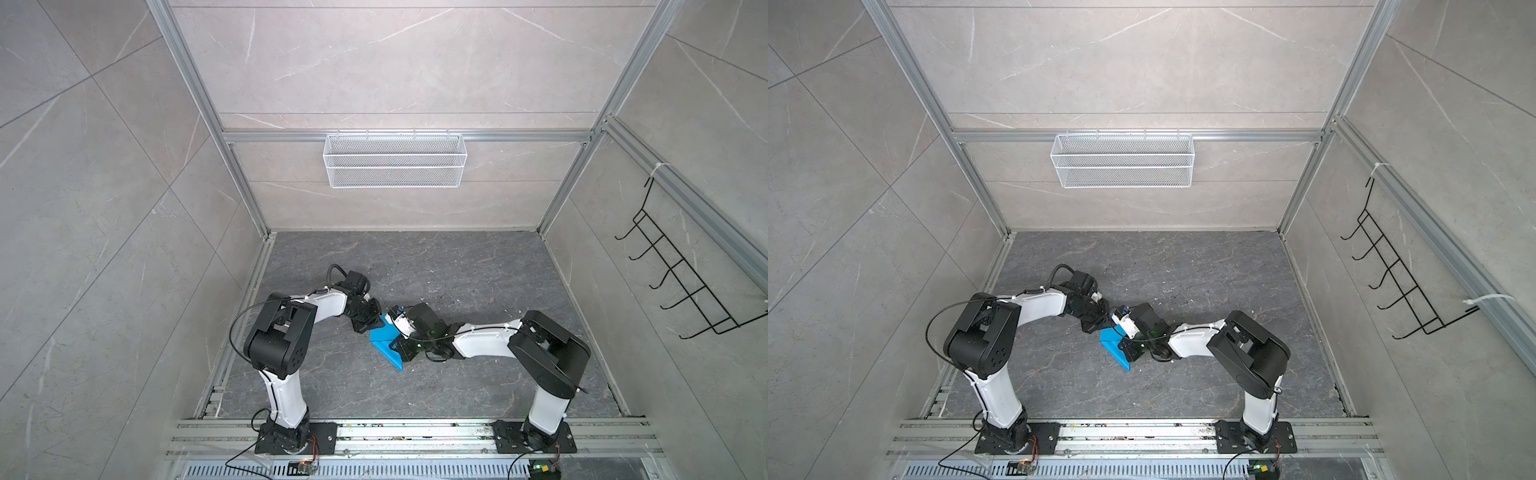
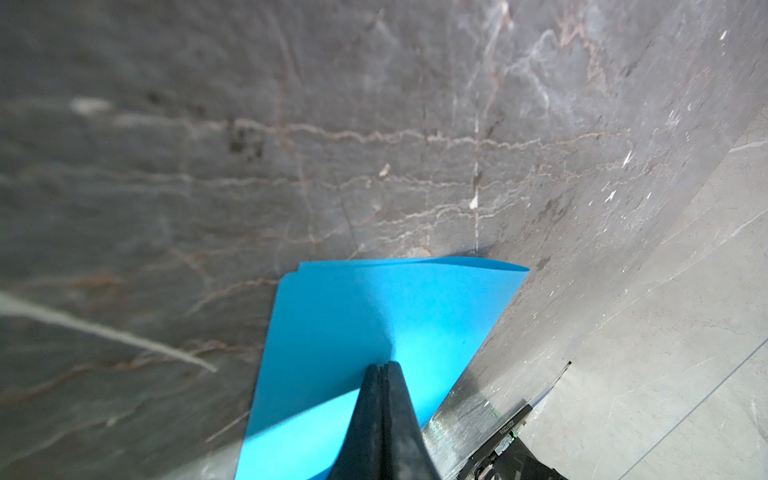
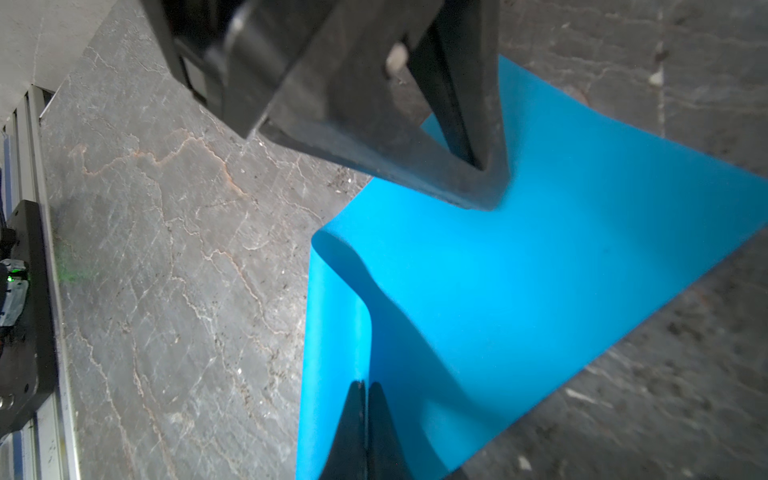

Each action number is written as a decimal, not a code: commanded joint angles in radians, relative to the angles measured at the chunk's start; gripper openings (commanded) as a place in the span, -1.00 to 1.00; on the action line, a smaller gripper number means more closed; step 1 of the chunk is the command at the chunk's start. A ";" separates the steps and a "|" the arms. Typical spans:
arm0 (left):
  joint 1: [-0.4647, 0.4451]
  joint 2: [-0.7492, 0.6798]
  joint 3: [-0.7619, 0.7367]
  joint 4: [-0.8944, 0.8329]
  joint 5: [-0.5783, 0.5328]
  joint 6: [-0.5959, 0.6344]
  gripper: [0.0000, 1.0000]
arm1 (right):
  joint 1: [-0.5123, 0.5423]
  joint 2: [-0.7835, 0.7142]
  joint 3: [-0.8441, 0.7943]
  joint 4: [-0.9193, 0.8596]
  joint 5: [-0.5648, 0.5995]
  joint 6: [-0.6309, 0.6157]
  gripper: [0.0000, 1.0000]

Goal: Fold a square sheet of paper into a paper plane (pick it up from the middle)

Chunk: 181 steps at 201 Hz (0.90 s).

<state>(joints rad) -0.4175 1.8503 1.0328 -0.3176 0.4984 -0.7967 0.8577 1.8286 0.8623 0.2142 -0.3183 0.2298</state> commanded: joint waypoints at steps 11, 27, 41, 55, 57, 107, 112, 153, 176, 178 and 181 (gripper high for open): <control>-0.011 0.040 0.004 -0.060 -0.046 0.024 -0.94 | -0.003 0.021 0.026 -0.026 0.008 0.016 -0.97; -0.012 0.040 0.006 -0.059 -0.048 0.022 -0.94 | -0.003 0.022 0.025 -0.031 0.010 0.019 -0.96; -0.012 0.041 0.006 -0.057 -0.048 0.021 -0.94 | -0.002 0.023 0.024 -0.035 0.006 0.021 -0.96; -0.013 0.041 0.005 -0.057 -0.047 0.021 -0.94 | -0.003 0.024 0.024 -0.037 -0.001 0.024 -0.95; -0.013 0.041 0.005 -0.057 -0.048 0.021 -0.94 | -0.002 0.024 0.023 -0.038 -0.001 0.023 -0.95; -0.013 0.040 0.003 -0.055 -0.050 0.019 -0.94 | -0.002 0.040 0.030 -0.048 0.008 0.032 -0.94; -0.013 0.040 0.003 -0.055 -0.049 0.020 -0.94 | -0.003 0.041 0.032 -0.051 0.009 0.031 -0.95; -0.012 0.022 0.001 -0.049 -0.047 0.014 -0.93 | -0.002 0.047 0.035 -0.065 0.013 0.029 -0.95; -0.005 0.008 0.006 -0.041 -0.029 0.014 -0.92 | -0.003 0.038 0.026 -0.063 0.013 0.025 -0.95; -0.005 0.008 0.008 -0.042 -0.029 0.016 -0.92 | -0.003 0.036 0.024 -0.063 0.012 0.025 -0.95; -0.004 0.008 0.010 -0.044 -0.029 0.016 -0.92 | -0.002 0.033 0.022 -0.062 0.013 0.026 -0.95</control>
<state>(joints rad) -0.4194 1.8523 1.0340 -0.3161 0.4976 -0.7959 0.8574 1.8477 0.8814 0.1825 -0.3183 0.2481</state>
